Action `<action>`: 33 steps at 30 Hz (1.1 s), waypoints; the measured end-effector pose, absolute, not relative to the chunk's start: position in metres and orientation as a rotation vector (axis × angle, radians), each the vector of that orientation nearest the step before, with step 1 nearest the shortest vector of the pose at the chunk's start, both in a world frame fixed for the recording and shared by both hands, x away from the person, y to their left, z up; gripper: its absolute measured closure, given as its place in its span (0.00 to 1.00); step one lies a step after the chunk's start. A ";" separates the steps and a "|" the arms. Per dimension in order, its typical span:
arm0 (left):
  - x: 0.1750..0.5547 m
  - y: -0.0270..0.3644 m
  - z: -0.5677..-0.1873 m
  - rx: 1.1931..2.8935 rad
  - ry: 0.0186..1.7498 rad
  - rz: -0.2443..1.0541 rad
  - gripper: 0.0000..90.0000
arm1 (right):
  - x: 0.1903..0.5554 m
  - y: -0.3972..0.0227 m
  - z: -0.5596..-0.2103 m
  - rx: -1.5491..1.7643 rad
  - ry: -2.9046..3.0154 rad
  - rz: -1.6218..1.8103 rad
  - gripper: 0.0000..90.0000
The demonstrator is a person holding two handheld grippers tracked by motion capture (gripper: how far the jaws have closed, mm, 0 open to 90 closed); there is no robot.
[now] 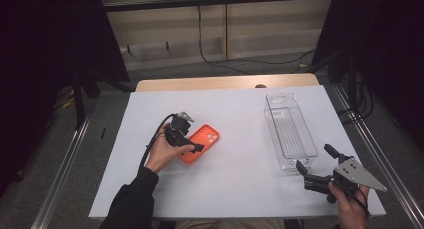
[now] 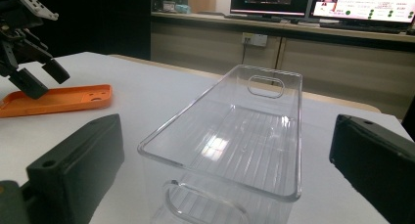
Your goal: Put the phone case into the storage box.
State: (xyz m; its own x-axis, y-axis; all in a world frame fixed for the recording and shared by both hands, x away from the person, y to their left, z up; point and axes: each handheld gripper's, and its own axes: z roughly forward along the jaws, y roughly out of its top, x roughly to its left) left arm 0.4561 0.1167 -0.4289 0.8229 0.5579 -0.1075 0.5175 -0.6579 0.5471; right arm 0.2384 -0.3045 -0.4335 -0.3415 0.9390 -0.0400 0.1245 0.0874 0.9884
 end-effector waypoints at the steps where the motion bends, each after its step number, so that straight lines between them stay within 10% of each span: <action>1: 0.456 0.115 -0.429 2.422 0.800 0.085 0.06 | 0.238 -0.304 -0.433 1.079 1.597 1.336 0.00; 33: 0.453 0.094 -0.444 2.542 0.738 0.158 0.09 | 0.238 -0.304 -0.434 1.072 1.603 1.330 0.00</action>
State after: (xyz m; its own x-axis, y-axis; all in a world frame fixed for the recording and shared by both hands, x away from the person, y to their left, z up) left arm 0.4532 0.0938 -0.4437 0.8473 0.5306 -0.0234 0.4744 -0.7363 0.4825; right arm 0.2381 -0.3042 -0.4339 -0.3418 0.9385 -0.0492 0.1250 0.0973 0.9874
